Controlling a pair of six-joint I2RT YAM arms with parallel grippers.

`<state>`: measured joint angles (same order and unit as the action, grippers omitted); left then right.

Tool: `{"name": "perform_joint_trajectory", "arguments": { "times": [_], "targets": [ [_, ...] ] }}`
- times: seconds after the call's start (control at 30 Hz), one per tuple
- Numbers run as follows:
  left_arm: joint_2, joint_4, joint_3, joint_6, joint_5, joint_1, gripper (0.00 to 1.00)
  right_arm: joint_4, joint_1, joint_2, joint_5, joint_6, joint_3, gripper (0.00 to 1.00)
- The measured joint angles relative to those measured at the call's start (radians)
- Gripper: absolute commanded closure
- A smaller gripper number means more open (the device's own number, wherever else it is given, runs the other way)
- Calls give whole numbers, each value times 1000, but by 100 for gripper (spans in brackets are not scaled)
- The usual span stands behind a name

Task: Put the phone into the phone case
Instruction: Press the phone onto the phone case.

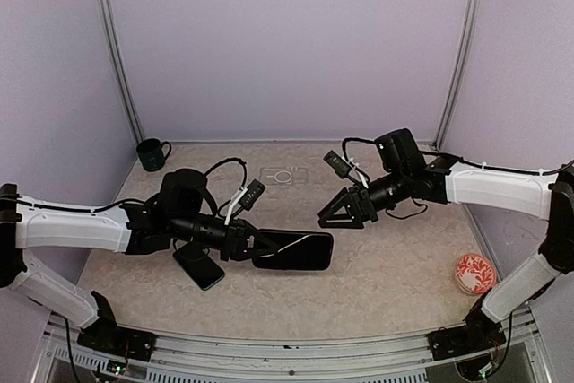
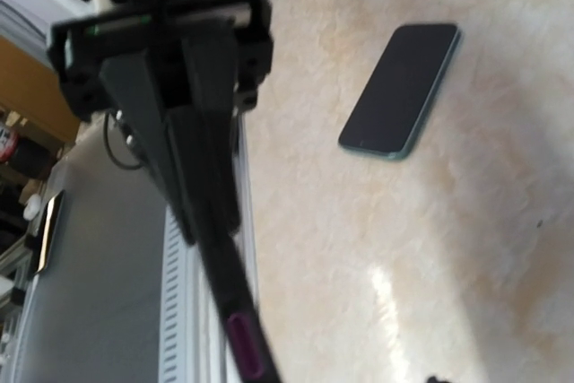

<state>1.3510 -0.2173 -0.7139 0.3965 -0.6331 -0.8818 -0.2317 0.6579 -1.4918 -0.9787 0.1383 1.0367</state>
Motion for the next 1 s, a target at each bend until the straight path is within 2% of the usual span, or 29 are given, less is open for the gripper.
{"name": "perform_joint_trajectory", "arguments": {
  "times": [0.27,0.5,0.7,1.0],
  "targets": [
    [-2,62,-22,-37,-2,-1,100,-76,29,2,-16,-74,0,40],
    [-2,87,-50,-56,-6,-1,100,-137,47,2,35,-101,0,50],
    [-2,91,-54,-65,-6,0,100,-150,47,5,64,-107,0,71],
    [6,89,-63,-58,-18,19,100,-162,51,53,143,-106,-13,94]
  ]
}}
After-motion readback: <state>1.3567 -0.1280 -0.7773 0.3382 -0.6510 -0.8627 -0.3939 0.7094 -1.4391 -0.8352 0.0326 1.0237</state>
